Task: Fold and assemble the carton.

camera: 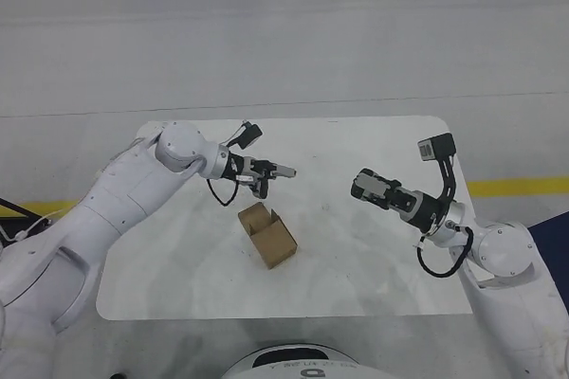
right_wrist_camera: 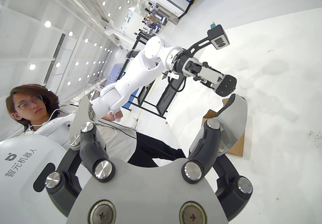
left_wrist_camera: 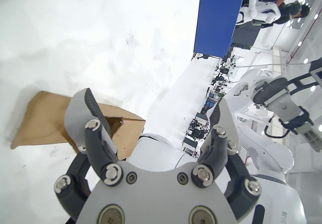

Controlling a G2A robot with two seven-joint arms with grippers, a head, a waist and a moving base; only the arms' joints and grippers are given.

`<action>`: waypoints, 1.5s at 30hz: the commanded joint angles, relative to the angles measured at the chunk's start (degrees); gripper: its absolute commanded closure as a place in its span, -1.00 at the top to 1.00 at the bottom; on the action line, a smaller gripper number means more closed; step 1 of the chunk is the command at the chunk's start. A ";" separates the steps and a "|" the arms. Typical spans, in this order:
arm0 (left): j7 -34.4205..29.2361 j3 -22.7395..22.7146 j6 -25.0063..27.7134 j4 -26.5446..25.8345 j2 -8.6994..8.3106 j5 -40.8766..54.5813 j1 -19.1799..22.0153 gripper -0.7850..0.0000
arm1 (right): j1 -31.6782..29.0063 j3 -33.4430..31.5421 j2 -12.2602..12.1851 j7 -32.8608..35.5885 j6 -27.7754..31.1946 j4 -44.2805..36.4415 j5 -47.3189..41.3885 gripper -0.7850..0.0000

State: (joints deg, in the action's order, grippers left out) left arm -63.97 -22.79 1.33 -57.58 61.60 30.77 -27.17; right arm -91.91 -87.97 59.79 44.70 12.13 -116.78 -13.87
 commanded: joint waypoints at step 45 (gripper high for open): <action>8.75 -47.09 -7.73 -36.18 -26.36 -6.32 -42.84 1.00 | 35.56 52.95 12.53 11.31 -29.13 23.77 62.86 -0.58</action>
State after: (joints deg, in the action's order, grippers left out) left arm -55.22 -69.88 -6.40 -93.76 35.24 24.45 -70.01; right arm -56.54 -35.24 72.17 55.81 -16.89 -93.22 48.80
